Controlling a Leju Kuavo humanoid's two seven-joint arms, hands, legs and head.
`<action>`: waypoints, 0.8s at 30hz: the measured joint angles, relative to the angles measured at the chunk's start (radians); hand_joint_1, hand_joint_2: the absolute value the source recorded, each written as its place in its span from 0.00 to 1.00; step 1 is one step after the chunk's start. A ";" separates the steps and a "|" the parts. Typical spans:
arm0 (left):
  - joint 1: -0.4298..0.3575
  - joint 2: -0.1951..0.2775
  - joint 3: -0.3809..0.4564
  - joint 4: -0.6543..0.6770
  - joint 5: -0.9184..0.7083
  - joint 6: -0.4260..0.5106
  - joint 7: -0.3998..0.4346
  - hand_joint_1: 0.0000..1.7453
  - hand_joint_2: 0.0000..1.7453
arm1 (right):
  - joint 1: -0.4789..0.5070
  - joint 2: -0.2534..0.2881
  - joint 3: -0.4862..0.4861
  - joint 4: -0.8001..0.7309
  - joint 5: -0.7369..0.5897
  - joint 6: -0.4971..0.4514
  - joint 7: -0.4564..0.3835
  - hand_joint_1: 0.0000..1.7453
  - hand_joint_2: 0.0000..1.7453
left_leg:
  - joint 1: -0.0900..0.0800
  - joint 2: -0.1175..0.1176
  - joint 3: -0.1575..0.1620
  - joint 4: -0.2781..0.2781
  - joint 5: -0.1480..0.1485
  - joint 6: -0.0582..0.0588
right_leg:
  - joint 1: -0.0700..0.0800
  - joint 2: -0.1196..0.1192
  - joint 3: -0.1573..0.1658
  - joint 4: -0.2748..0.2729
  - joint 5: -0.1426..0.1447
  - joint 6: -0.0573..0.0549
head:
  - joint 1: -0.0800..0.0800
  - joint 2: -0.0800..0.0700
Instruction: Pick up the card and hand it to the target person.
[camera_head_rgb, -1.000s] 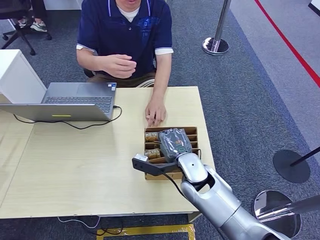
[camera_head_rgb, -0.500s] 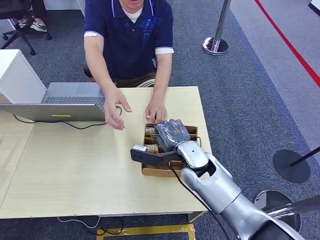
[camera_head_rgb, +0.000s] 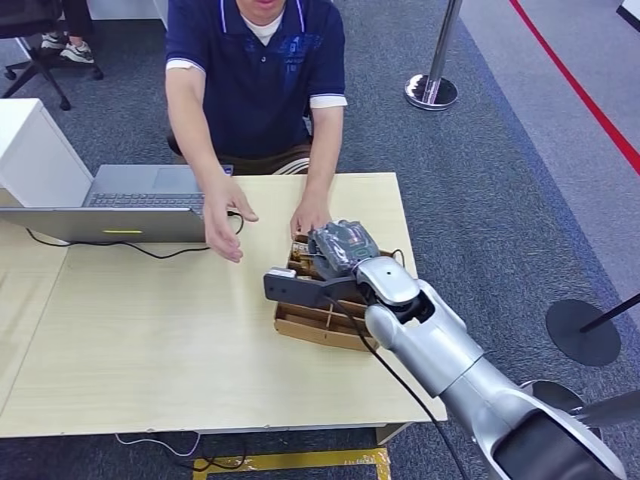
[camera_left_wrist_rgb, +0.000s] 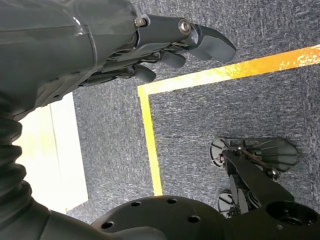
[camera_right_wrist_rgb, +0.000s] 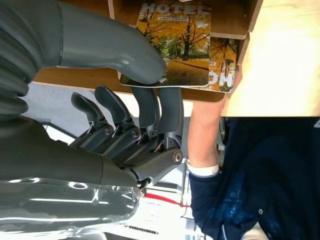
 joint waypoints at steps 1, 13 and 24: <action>0.000 0.000 0.000 0.000 0.000 0.000 0.000 0.00 1.00 | -0.005 0.000 0.002 0.005 -0.009 0.005 -0.005 0.88 1.00 | 0.000 0.000 0.000 0.000 0.000 0.000 | 0.000 0.000 0.000 0.000 0.000 0.000 | 0.000 0.000; 0.000 0.005 0.000 0.000 0.005 0.000 -0.002 0.00 1.00 | -0.054 -0.009 0.023 0.021 -0.103 0.043 -0.029 0.88 1.00 | 0.000 0.000 0.000 0.000 0.000 0.000 | 0.000 0.000 0.000 0.000 0.000 0.000 | 0.000 0.000; 0.001 0.005 0.000 0.000 0.013 0.000 -0.004 0.00 1.00 | -0.098 -0.044 0.011 -0.088 -0.141 0.040 0.009 0.88 1.00 | 0.000 0.000 0.000 0.000 0.000 0.000 | 0.000 0.000 0.000 0.000 0.000 0.000 | 0.000 0.000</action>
